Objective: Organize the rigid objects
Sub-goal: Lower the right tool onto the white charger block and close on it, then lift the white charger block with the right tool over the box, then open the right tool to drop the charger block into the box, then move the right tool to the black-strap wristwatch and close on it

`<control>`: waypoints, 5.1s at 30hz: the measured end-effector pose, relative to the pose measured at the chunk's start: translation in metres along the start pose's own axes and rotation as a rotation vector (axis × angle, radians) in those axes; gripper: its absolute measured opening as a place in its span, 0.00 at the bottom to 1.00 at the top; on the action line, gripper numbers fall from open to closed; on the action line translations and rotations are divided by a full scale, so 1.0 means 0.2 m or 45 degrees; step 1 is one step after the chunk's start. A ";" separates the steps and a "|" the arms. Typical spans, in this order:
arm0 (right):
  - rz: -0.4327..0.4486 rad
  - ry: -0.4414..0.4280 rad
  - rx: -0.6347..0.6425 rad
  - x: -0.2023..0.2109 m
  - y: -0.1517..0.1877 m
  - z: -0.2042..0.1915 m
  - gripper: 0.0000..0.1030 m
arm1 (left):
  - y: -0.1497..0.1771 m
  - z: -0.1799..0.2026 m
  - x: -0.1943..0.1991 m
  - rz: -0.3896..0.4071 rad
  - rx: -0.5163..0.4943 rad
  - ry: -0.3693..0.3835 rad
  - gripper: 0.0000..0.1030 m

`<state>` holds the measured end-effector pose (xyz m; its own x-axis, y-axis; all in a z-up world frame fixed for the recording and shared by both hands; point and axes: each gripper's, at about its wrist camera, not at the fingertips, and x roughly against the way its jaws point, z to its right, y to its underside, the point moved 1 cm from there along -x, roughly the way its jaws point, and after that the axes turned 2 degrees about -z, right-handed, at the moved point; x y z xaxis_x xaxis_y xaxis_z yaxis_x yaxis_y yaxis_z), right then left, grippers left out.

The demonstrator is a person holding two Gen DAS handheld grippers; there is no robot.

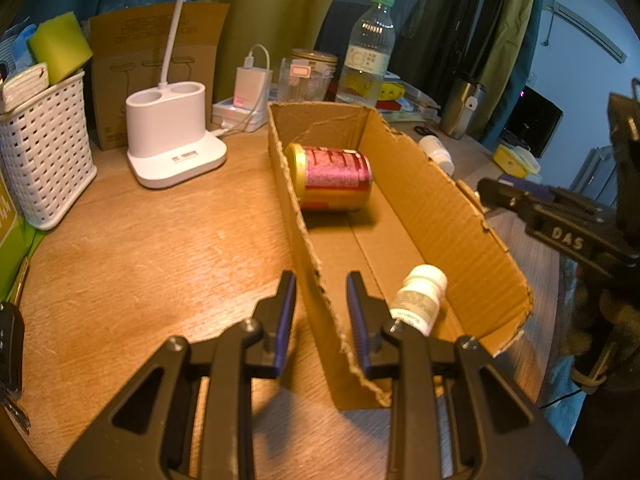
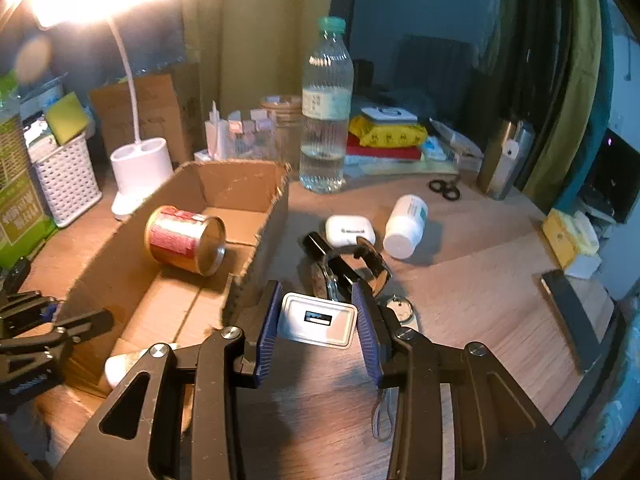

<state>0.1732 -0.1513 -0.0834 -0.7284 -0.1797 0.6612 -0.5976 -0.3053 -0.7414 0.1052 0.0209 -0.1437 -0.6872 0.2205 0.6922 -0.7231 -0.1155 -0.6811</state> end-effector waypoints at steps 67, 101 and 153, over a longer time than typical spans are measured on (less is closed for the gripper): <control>-0.029 -0.261 0.107 0.01 -0.07 -0.43 0.39 | 0.00 0.00 0.00 -0.001 -0.001 -0.001 0.27; 0.044 -0.112 -0.066 0.10 -0.08 -0.06 0.42 | 0.00 0.00 0.00 0.000 -0.001 -0.001 0.27; -0.148 -0.098 -0.009 -0.46 -0.06 0.23 0.80 | 0.00 0.00 -0.01 -0.003 -0.002 0.003 0.27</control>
<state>0.2634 -0.1732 -0.1298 -0.6265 -0.2145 0.7493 -0.6789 -0.3220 -0.6599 0.1059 0.0201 -0.1449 -0.6856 0.2231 0.6930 -0.7243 -0.1135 -0.6801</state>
